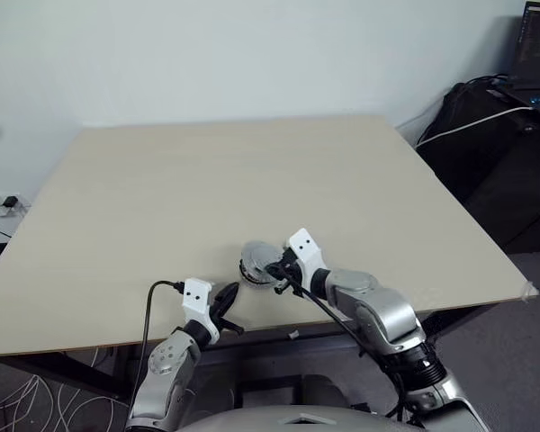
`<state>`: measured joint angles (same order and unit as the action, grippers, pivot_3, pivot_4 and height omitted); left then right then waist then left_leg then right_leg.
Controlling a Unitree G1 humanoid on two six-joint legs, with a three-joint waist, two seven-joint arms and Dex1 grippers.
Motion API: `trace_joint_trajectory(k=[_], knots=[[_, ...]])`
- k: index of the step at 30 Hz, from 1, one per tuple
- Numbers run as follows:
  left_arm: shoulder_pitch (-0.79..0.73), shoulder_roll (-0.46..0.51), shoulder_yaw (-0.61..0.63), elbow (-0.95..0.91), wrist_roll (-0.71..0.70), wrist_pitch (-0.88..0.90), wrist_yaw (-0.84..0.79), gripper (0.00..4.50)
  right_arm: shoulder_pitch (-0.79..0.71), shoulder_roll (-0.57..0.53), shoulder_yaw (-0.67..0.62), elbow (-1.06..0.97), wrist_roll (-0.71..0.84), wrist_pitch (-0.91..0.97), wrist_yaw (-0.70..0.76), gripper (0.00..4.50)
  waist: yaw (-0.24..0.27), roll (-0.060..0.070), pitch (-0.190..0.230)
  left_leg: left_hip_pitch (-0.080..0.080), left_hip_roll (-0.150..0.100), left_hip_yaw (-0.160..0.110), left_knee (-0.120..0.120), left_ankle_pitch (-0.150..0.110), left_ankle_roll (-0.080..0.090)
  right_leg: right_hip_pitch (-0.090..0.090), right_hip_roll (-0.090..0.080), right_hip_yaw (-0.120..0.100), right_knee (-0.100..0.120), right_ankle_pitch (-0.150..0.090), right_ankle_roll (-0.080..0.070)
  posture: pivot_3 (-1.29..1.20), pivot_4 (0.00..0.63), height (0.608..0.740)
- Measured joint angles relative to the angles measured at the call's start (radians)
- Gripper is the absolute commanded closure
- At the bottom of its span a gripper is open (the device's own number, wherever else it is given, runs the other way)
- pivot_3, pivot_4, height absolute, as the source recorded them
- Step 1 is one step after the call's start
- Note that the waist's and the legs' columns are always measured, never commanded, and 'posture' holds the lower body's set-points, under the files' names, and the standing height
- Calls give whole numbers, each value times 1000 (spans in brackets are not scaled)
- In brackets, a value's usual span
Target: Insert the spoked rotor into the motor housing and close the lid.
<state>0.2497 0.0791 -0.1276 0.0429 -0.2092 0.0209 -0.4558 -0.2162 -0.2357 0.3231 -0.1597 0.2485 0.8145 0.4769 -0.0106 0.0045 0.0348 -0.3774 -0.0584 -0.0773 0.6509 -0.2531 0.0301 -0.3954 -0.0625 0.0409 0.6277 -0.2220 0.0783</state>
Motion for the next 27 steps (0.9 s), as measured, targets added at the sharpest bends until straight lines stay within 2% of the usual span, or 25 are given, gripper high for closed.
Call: trace_joint_trajectory(k=[4,15,18,27], knots=[[1,-1,1,0,0,0,4,4500,-5,30,13,61,-12,-24,-1,4467,0,0,0,0,0,0,0,0,0,0,0,0,0,0,0,0,0,740],[0,0,0,0,0,0,9,4500,6,43,2,77,-23,-81,-1,4467,0,1,-1,0,0,0,0,0,0,0,0,0,0,0,0,0,0,740],[0,-1,0,0,-1,0,9,4500,12,38,-29,73,-11,-148,17,3903,0,1,-1,0,0,0,0,0,0,0,0,0,0,0,0,0,0,740],[-6,0,0,0,-7,0,4,4500,-49,-12,-58,165,-11,-274,126,998,-1,1,-1,1,0,0,0,1,2,1,1,0,0,1,-1,0,0,740]])
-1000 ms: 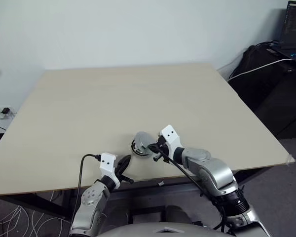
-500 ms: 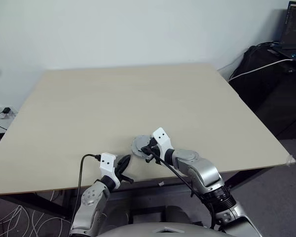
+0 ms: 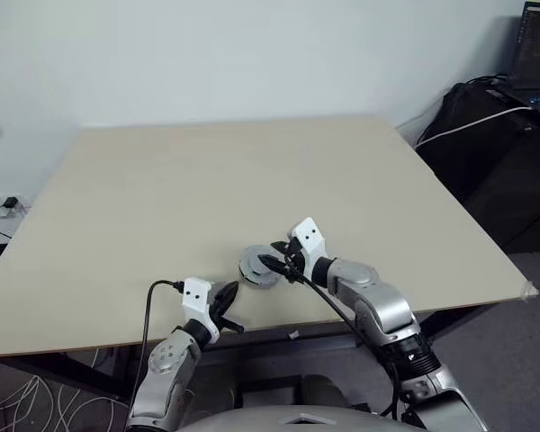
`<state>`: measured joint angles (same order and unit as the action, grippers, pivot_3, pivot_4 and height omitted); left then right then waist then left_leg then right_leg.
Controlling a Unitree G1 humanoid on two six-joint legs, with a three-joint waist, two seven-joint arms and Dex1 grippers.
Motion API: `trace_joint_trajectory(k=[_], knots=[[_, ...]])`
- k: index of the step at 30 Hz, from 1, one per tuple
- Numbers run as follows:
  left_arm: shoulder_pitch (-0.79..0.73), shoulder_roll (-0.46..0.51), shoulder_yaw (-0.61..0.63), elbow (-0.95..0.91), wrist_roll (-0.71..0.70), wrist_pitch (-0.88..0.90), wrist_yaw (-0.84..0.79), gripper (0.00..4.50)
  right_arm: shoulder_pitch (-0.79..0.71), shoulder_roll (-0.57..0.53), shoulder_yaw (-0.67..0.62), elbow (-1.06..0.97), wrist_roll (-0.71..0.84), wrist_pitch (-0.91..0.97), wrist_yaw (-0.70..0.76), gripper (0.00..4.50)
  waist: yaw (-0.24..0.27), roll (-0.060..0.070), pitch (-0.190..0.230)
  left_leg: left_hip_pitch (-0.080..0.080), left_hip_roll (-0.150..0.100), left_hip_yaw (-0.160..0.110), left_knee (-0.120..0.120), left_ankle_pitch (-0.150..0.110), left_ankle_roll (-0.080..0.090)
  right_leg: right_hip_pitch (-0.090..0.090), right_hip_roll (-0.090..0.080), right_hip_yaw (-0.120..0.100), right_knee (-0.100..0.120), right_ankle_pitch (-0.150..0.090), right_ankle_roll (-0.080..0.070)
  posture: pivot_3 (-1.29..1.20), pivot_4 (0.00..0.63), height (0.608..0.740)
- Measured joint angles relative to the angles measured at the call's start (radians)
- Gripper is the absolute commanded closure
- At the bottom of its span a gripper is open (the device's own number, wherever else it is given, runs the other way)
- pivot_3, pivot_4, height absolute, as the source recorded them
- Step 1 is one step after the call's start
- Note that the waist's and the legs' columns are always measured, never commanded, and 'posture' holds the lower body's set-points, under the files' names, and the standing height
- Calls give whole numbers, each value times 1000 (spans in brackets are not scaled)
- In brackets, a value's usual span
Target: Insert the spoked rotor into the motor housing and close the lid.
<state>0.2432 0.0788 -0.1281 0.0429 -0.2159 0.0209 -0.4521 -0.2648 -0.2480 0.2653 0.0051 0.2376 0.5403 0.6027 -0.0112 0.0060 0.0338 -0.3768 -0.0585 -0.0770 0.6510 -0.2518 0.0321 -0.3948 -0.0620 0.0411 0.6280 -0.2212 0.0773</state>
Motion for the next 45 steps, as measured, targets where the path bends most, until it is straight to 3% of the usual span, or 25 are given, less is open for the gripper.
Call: trace_joint_trajectory(k=[3,4,12,29,34,45], knots=[[0,0,0,0,0,0,0,4500,-34,-16,7,70,-1,-23,66,60,0,0,0,0,0,0,0,0,0,0,0,0,0,2,-3,0,0,740],[0,0,1,0,0,0,0,4500,-40,-20,9,84,0,-31,84,21,0,0,0,0,0,0,0,0,0,0,0,0,0,2,-4,0,0,740],[1,1,2,0,0,-1,1,4500,-117,-28,46,219,-6,-65,240,21,0,0,0,0,0,0,0,0,0,0,0,0,0,3,-4,0,0,740],[15,2,2,0,1,-4,15,4500,-184,6,49,426,-106,-209,255,21,0,1,-1,0,0,0,0,0,0,0,0,0,0,4,-5,0,0,740],[18,2,2,-1,1,-5,15,4500,-183,13,49,445,-119,-238,249,1233,0,3,-2,0,0,0,0,0,0,0,0,0,0,4,-5,0,0,740],[18,2,2,-2,1,-5,15,4500,-145,26,22,418,-115,-252,232,1303,0,4,-2,1,0,0,0,1,-1,0,1,1,1,5,-5,0,0,740]])
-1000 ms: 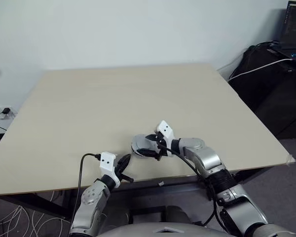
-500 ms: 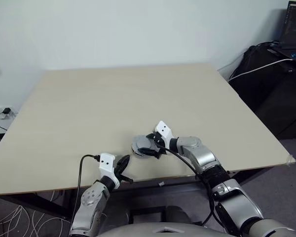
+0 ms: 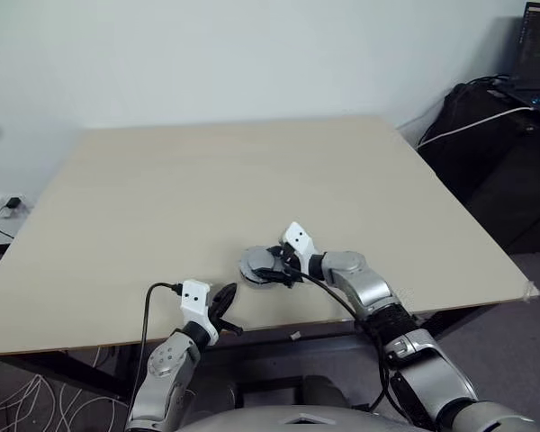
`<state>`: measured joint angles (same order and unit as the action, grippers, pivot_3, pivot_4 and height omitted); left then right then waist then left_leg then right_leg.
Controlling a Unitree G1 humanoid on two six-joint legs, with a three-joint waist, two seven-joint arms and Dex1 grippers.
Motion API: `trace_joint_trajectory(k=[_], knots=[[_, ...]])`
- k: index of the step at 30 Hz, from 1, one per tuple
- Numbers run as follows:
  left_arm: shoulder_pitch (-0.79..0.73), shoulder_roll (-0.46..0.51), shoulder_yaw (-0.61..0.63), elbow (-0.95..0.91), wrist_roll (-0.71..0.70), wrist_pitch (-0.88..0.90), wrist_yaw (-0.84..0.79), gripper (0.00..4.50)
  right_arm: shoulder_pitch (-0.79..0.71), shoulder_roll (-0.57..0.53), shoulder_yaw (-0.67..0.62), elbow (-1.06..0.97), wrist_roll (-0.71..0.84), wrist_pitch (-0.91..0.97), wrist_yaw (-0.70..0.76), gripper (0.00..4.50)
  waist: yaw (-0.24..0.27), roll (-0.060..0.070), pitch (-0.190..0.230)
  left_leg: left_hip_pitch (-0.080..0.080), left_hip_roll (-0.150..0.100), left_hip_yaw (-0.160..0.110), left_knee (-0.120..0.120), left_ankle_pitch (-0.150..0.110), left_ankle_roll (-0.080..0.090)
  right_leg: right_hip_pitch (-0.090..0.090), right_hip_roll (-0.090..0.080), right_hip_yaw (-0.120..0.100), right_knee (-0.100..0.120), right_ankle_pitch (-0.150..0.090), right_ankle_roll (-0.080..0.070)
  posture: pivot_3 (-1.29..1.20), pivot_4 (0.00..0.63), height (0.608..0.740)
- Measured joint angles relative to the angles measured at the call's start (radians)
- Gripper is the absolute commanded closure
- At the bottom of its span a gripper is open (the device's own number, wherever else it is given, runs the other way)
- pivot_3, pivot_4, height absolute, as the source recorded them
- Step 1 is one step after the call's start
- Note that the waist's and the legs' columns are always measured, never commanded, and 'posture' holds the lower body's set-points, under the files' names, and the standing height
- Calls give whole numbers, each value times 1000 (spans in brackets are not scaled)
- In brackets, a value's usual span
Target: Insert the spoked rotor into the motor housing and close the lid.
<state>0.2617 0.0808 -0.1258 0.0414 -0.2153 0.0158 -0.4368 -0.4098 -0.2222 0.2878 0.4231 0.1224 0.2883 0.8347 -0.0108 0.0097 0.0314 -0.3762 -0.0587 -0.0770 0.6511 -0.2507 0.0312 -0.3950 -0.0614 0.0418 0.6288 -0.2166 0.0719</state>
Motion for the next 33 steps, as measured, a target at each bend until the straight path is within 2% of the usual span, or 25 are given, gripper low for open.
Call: trace_joint_trajectory(k=[7,33], knots=[[0,0,0,-1,0,0,0,4500,80,-2,12,-108,-21,6,-48,1303,0,0,0,0,0,0,0,0,0,0,0,0,0,0,0,0,0,740],[0,-3,0,-1,0,0,0,4500,72,25,48,-123,-90,68,-141,1303,-2,2,-9,4,1,0,0,0,-2,3,0,0,0,-2,4,0,0,740]])
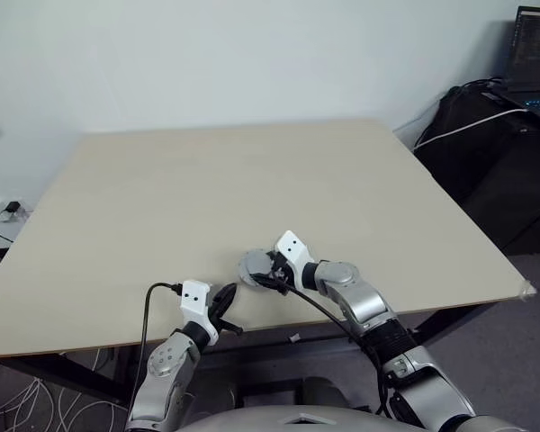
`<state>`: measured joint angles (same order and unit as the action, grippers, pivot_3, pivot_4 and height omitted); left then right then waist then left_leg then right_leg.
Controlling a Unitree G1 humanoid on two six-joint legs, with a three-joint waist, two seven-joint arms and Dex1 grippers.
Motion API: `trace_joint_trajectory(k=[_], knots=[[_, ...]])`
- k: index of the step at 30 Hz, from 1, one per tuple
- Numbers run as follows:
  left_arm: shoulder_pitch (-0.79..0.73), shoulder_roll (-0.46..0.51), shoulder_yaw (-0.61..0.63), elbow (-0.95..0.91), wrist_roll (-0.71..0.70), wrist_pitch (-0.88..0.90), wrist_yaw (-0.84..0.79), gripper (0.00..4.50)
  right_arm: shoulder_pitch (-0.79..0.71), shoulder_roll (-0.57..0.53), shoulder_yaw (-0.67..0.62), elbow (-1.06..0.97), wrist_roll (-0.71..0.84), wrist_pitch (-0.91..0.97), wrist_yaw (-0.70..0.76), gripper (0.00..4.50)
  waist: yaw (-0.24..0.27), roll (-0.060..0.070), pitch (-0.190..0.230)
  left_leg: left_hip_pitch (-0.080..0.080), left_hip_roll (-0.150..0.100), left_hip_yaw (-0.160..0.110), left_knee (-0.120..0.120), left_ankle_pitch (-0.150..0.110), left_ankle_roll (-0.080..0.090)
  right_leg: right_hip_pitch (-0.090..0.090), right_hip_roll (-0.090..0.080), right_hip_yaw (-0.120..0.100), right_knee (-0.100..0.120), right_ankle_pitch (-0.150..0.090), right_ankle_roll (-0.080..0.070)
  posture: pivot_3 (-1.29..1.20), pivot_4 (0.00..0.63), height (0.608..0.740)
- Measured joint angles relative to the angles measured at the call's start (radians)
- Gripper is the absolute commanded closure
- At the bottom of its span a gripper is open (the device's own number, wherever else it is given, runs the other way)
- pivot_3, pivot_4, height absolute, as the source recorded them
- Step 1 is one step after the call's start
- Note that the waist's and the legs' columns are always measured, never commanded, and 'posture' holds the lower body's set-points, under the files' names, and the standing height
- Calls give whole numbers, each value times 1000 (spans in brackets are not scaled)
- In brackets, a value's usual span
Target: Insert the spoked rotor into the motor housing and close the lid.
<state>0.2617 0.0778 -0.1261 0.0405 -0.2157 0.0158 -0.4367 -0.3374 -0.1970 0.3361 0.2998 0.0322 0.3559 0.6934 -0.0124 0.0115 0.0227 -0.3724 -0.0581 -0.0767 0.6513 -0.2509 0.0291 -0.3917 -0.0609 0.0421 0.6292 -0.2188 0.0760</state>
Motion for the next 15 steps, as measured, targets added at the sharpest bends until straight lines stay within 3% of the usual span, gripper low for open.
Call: trace_joint_trajectory(k=[15], knots=[[0,-2,0,0,0,0,0,4500,-7,10,4,-7,-17,31,-42,1303,0,1,-2,1,0,0,0,-1,-2,1,0,0,0,0,0,0,0,740]])
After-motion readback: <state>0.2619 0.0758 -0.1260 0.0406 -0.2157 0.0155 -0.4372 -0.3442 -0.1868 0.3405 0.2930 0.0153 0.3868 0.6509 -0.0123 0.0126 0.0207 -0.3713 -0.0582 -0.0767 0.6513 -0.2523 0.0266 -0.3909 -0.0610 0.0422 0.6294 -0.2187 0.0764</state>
